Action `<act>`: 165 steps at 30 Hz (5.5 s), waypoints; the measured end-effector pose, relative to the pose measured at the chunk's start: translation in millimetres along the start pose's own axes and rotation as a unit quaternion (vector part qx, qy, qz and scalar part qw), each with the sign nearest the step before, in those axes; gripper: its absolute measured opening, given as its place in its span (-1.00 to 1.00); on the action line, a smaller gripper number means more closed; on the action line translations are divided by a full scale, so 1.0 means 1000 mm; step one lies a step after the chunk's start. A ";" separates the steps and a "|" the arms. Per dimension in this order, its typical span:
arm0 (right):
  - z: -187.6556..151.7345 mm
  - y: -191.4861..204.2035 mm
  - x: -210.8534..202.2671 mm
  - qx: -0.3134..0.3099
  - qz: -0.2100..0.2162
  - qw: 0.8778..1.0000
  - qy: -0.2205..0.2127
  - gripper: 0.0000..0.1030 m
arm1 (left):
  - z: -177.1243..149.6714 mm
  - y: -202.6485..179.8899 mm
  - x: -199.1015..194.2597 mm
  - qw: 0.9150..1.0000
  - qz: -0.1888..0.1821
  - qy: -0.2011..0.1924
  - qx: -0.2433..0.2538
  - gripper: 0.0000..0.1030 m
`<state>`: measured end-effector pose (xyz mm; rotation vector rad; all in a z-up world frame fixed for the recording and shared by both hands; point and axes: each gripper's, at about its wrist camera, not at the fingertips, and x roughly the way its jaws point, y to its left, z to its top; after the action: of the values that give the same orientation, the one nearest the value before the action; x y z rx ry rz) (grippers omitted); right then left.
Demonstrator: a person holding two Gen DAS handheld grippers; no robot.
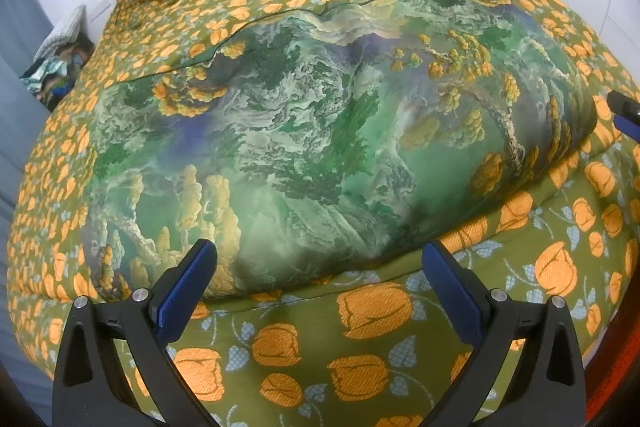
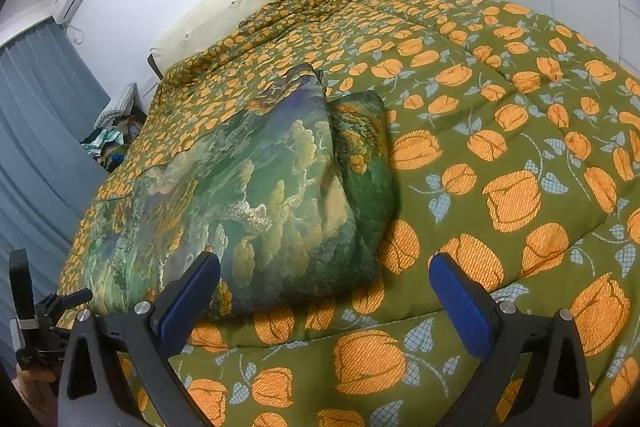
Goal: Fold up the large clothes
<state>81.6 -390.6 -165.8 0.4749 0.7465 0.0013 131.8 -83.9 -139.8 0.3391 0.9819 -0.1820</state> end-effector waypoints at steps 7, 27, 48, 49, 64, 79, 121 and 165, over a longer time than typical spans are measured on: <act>0.000 -0.005 0.005 0.019 0.013 1.000 0.008 0.99 | 0.013 -0.015 -0.015 0.995 -0.080 -0.066 0.015 0.99; 0.027 0.029 0.032 0.019 0.017 1.000 -0.006 -0.21 | 0.079 0.002 0.001 0.972 -0.233 -0.015 0.007 0.97; -0.076 0.290 -0.028 -0.482 0.014 0.862 -0.153 -0.39 | 0.161 -0.030 -0.056 0.977 -0.135 0.029 0.166 0.41; -0.075 0.290 -0.027 -0.482 0.014 0.863 -0.152 -0.39 | 0.160 -0.028 -0.050 0.980 -0.121 0.034 0.155 -0.26; -0.073 0.219 -0.051 -0.344 0.072 0.929 -0.119 0.84 | 0.154 0.151 -0.053 0.992 -0.126 0.001 -0.030 -0.52; -0.043 0.234 0.000 -0.288 0.111 0.951 -0.003 0.84 | 0.005 0.295 0.073 0.949 -0.161 0.020 -0.271 -0.39; 0.025 0.438 0.175 -0.344 0.096 0.923 0.140 0.98 | -0.031 0.309 0.062 0.930 -0.189 0.014 -0.315 0.20; -0.032 0.224 0.001 -0.168 0.102 0.979 0.057 1.00 | -0.051 0.266 -0.040 0.947 -0.115 -0.022 -0.299 0.96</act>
<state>98.8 -176.8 -93.7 0.2274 0.7890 0.3441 150.3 182.2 -79.3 -0.3377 0.9818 -0.0946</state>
